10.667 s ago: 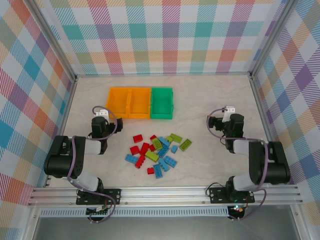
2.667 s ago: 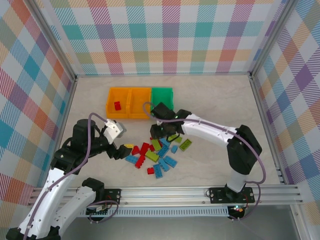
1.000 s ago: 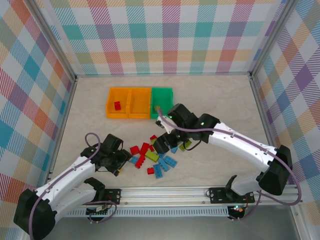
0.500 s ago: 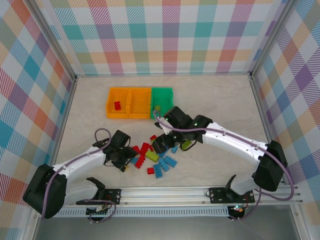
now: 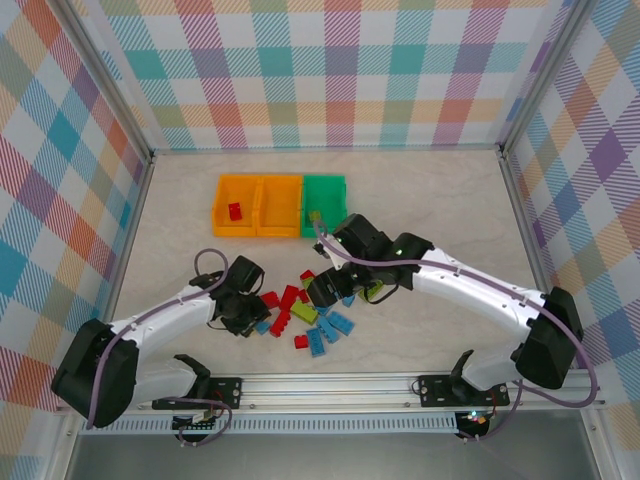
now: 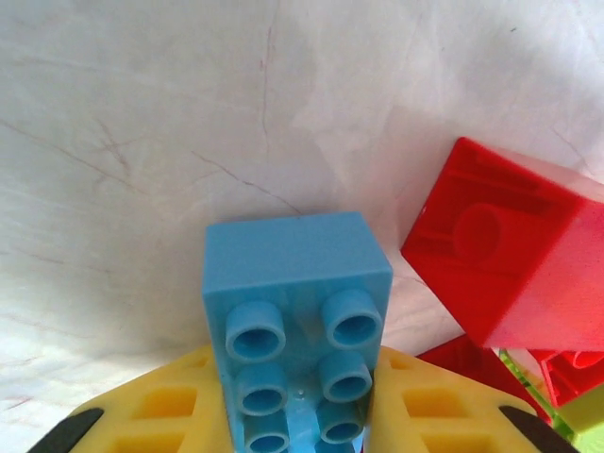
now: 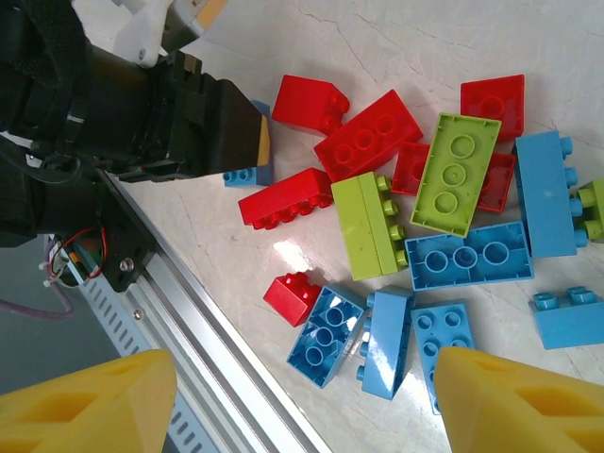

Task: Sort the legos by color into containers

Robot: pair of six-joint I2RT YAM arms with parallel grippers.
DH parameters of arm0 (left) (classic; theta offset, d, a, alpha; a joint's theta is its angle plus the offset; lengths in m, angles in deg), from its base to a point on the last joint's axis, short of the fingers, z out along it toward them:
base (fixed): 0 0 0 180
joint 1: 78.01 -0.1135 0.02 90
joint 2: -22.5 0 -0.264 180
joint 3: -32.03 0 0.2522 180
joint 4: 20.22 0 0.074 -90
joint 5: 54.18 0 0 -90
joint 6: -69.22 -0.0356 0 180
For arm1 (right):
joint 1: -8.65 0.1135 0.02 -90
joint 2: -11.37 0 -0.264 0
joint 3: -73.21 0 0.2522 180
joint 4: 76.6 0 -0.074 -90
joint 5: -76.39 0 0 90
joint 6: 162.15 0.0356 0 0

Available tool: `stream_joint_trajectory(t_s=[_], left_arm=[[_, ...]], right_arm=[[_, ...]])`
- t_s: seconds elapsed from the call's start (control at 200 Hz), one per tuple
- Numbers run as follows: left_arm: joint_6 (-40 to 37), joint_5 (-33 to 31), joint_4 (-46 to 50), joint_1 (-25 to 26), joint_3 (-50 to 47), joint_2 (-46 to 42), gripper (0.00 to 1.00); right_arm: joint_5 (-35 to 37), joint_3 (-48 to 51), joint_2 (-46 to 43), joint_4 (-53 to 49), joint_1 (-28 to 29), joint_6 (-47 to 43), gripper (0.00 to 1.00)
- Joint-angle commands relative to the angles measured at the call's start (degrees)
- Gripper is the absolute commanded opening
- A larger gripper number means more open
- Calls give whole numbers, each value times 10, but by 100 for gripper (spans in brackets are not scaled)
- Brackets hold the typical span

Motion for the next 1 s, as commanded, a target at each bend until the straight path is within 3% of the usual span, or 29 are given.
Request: stream_joint_trajectory(t_s=[0.0, 0.19, 0.425, 0.5, 0.75, 0.995], left_arm=[[-59, -32, 68, 3, 80, -46, 16], [-148, -82, 54, 3, 221, -42, 15], [-339, -213, 14, -5, 423, 188, 15], [-370, -222, -3, -19, 481, 266, 14], [-392, -240, -21, -55, 612, 438, 16], [-366, -209, -22, -71, 638, 484, 37]], right_arm=[[0, 7, -30, 22, -1, 16, 73], [40, 42, -72, 98, -1, 47, 75], [101, 88, -120, 151, -1, 78, 76], [104, 92, -131, 142, -1, 83, 76], [131, 124, -186, 128, 0, 107, 75], [149, 147, -214, 134, -1, 121, 75]])
